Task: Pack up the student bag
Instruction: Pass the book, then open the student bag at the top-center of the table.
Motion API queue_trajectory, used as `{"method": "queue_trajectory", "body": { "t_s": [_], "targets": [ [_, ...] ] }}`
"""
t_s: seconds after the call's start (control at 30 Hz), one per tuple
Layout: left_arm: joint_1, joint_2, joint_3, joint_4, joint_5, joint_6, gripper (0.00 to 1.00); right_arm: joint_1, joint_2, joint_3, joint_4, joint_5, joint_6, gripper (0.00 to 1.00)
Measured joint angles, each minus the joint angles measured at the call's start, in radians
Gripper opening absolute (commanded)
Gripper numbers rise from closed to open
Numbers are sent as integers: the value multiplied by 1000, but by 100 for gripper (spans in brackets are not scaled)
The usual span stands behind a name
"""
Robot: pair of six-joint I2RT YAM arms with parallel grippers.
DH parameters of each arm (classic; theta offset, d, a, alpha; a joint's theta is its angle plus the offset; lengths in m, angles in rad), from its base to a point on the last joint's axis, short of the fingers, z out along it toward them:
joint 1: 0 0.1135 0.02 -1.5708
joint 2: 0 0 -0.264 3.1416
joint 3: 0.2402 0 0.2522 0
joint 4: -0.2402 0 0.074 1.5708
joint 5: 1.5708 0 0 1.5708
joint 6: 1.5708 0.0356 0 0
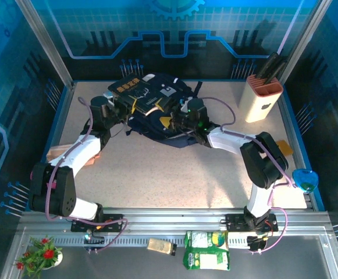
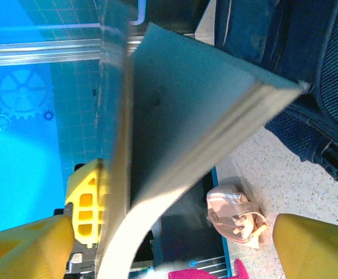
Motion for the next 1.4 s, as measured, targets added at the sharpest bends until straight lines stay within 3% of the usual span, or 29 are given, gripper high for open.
{"method": "queue_trajectory", "body": {
  "t_s": [0.3,0.6,0.7,0.83,0.93,1.0,1.13,1.4],
  "targets": [
    [-2,2,0,62,-3,-35,11,12,70,140,3,-19,13,76],
    [-8,12,0,77,0,-52,13,12,106,159,25,-15,14,52],
    [-8,13,0,77,2,-52,17,12,107,168,31,-14,6,38],
    [-8,13,-5,70,2,-45,27,9,106,170,45,-10,-10,13],
    [-8,13,-10,56,16,-13,47,0,89,164,23,-8,-50,3],
    [-13,12,-10,42,30,34,61,-9,57,145,-13,2,-100,0],
    [-43,3,15,-109,14,221,77,-56,-48,57,-116,35,-225,0],
    [-226,26,161,-404,-91,597,84,-238,-383,-155,-360,151,-507,0]
  ]
}}
